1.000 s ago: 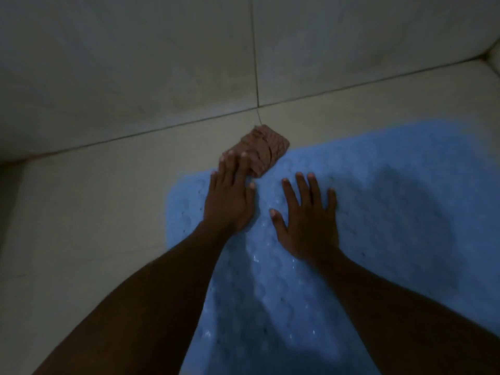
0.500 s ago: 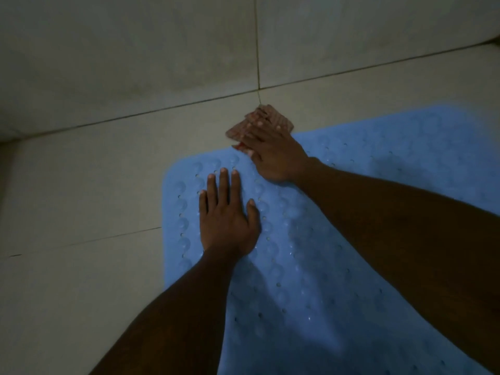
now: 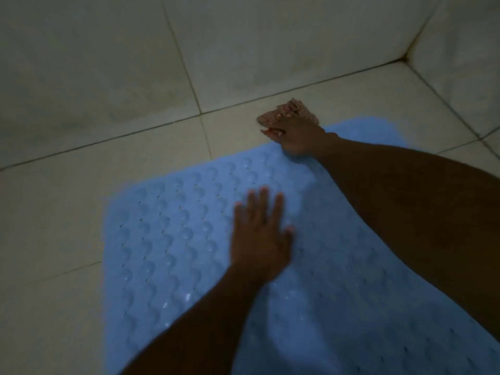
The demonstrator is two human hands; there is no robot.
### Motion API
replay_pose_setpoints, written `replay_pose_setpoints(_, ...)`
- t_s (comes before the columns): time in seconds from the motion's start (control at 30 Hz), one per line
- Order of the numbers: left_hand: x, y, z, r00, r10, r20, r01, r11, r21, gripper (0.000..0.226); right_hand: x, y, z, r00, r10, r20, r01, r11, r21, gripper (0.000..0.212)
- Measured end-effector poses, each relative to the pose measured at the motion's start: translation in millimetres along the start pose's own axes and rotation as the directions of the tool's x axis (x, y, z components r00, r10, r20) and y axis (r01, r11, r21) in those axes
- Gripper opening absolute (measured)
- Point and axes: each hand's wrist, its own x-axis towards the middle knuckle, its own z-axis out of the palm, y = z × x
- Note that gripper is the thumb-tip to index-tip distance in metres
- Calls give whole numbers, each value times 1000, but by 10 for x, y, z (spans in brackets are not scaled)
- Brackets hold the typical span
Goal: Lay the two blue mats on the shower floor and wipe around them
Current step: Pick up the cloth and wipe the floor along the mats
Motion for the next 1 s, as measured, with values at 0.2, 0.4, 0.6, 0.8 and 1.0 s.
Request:
replay_pose_setpoints(0.2, 202, 1194, 449, 992, 31, 119, -25, 998, -54, 73, -168, 672, -281, 997, 78, -21, -80, 968, -238, 45)
replay_pose_setpoints(0.4, 195, 1214, 477, 997, 22, 68, -21, 1000, -20, 75, -842, 1693, -643, 910, 414, -36, -409, 877, -252, 45)
replay_pose_setpoints(0.6, 183, 1189, 467, 994, 10, 111, -13, 1000, 24, 76, -1834, 1789, -605, 795, 605, -46, -607, 791, -74, 66)
replay_pose_setpoints(0.8, 180, 1195, 440, 989, -8, 149, 1, 999, 41, 76, -2698, 1767, -336, 743, 667, -53, -669, 742, -53, 64)
replay_pose_setpoints(1.0, 185, 1223, 414, 985, 1, 173, -11, 998, 59, 74, -3592, 1280, -375, 677, 736, -23, -734, 677, 49, 62)
